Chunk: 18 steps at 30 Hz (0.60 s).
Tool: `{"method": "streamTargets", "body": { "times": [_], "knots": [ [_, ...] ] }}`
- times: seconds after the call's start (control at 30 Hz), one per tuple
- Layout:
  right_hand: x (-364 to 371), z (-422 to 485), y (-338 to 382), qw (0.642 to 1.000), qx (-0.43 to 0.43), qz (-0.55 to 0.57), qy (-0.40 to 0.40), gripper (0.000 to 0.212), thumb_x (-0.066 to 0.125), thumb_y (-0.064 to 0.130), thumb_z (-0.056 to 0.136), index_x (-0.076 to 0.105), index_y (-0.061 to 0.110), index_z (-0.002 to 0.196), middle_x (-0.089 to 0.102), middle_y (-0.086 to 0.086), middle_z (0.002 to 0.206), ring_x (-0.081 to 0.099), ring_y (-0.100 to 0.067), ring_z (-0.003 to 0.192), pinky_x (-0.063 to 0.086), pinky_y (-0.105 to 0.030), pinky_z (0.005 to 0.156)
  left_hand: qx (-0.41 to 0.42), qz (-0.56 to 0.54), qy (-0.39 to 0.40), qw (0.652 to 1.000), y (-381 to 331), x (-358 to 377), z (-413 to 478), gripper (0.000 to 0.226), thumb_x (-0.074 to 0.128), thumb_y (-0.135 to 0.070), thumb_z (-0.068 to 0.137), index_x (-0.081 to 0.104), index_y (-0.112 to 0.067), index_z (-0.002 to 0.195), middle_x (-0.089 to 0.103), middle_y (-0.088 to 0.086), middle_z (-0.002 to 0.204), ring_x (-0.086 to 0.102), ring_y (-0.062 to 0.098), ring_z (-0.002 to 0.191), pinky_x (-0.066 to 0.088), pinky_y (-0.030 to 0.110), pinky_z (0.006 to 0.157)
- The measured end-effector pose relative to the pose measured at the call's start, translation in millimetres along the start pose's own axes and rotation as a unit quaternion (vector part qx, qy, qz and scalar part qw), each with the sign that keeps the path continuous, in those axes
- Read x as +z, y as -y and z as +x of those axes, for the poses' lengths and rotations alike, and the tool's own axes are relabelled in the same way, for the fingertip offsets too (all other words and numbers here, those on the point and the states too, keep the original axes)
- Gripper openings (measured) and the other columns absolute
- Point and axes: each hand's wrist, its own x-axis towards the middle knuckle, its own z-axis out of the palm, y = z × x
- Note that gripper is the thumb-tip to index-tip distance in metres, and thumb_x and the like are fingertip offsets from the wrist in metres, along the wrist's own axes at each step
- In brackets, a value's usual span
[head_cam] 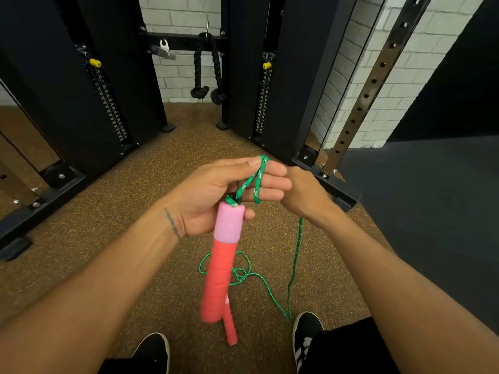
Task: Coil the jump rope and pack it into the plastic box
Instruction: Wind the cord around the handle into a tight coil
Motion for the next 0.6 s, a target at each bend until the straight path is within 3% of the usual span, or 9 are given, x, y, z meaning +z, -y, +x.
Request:
{"method": "streamTargets", "body": {
  "times": [0.1,0.17,0.27,0.37,0.47,0.6],
  "knots": [
    [-2,-3,-1,0.997,0.008,0.074,0.01,0.031,0.045,0.029,0.102,0.065,0.027,0.079,0.07,-0.004,0.087,0.062,-0.02,0.077,0.049,-0.032,0.066,0.021,-0.016,0.013,1.0,-4,-3,0,0.03,0.053,-0.024,0.089,0.077,-0.019,0.107,0.078,0.0,0.096,0.074,0.005,0.081,0.052,0.018,0.043],
    [-2,-7,1,0.99,-0.011,0.117,0.077,0.035,0.046,0.039,0.103,0.065,0.028,0.076,0.068,0.001,0.081,0.061,-0.016,0.074,0.047,-0.03,0.065,0.048,-0.042,-0.001,0.998,-7,-4,2,0.033,0.052,-0.021,0.09,0.072,-0.022,0.117,0.077,-0.001,0.105,0.073,0.004,0.088,0.053,0.017,0.045],
    [-2,-13,8,0.967,-0.087,0.164,0.175,0.037,0.049,0.045,0.101,0.071,0.025,0.081,0.053,0.016,0.056,0.046,-0.001,0.056,0.036,-0.023,0.056,0.094,0.04,-0.086,0.991,-9,-12,8,0.032,0.049,-0.023,0.099,0.063,-0.026,0.128,0.075,-0.002,0.114,0.07,0.003,0.1,0.052,0.015,0.051],
    [-10,-19,12,0.944,-0.124,0.23,0.199,0.035,0.051,0.043,0.1,0.071,0.019,0.084,0.044,0.017,0.052,0.039,0.002,0.051,0.033,-0.016,0.052,0.104,0.135,-0.173,0.97,-6,-27,12,0.032,0.048,-0.026,0.102,0.06,-0.02,0.132,0.077,-0.002,0.11,0.071,0.004,0.098,0.049,0.017,0.057],
    [-17,-26,16,0.942,-0.167,0.197,0.216,0.033,0.05,0.043,0.101,0.071,0.023,0.085,0.05,0.022,0.054,0.043,0.003,0.053,0.033,-0.016,0.056,0.091,0.166,-0.19,0.963,0,-34,14,0.03,0.051,-0.022,0.101,0.063,-0.012,0.128,0.078,0.004,0.105,0.074,0.01,0.095,0.054,0.022,0.069],
    [-16,-28,19,0.944,-0.179,0.163,0.225,0.032,0.051,0.045,0.1,0.071,0.026,0.085,0.051,0.021,0.055,0.042,0.0,0.055,0.032,-0.027,0.062,0.106,0.162,-0.203,0.96,9,-31,20,0.027,0.052,-0.016,0.101,0.065,-0.003,0.122,0.077,0.012,0.102,0.075,0.015,0.091,0.058,0.022,0.081]
  ]
}}
